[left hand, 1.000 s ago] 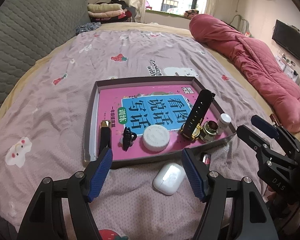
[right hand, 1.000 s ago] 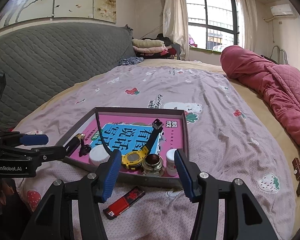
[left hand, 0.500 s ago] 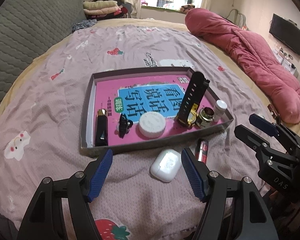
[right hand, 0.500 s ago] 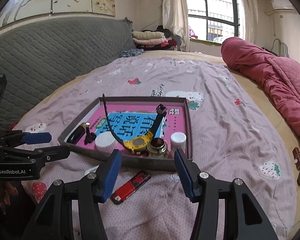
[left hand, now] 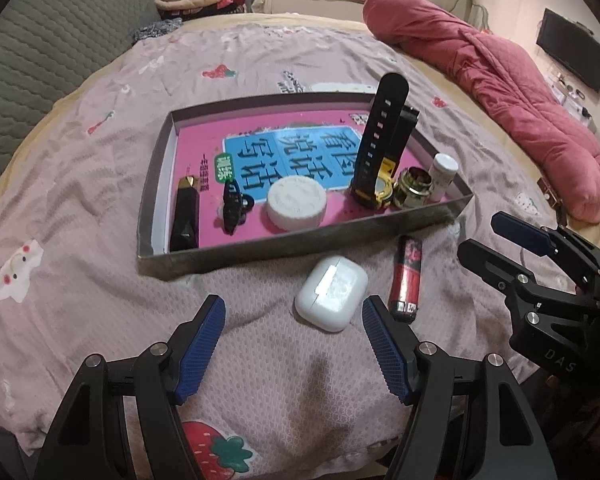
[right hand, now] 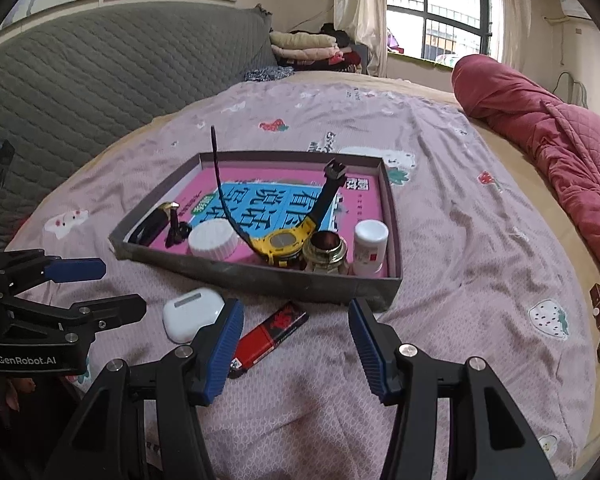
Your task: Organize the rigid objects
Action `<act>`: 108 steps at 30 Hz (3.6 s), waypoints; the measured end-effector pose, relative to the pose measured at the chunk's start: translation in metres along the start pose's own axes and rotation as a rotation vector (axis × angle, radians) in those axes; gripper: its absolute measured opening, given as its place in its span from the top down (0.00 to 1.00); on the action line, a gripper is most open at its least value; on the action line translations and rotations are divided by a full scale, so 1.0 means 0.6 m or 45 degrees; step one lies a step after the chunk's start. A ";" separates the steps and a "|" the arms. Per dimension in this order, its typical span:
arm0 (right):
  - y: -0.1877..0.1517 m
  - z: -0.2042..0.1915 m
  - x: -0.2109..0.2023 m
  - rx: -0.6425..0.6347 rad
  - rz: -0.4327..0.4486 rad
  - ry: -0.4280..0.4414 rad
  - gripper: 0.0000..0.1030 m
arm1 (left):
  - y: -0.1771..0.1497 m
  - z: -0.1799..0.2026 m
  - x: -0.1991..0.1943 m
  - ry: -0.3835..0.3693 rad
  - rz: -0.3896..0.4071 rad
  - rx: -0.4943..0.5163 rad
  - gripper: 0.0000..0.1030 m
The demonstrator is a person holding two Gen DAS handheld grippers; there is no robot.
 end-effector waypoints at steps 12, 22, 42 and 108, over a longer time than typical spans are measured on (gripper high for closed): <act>-0.022 -0.011 0.024 -0.017 -0.099 0.046 0.47 | -0.027 0.003 0.043 0.011 -0.081 0.022 0.29; -0.029 -0.009 0.043 0.005 -0.144 0.044 0.47 | -0.025 0.016 0.088 -0.012 -0.118 0.048 0.29; -0.033 -0.006 0.122 0.209 -0.395 0.017 0.47 | -0.020 0.047 0.135 -0.071 -0.082 0.219 0.48; 0.109 0.010 0.019 0.148 0.206 0.142 0.90 | 0.113 -0.048 -0.002 0.006 0.221 -0.065 0.56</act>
Point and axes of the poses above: each gripper's, at about its wrist camera, not at the fingertips, and x roughly the way its jaws point, z to its right, y to its top, the point moved 2 cm from there along x, roughly the way its jaws point, and after that the axes turned 9 degrees about z, right-handed, at the moved point
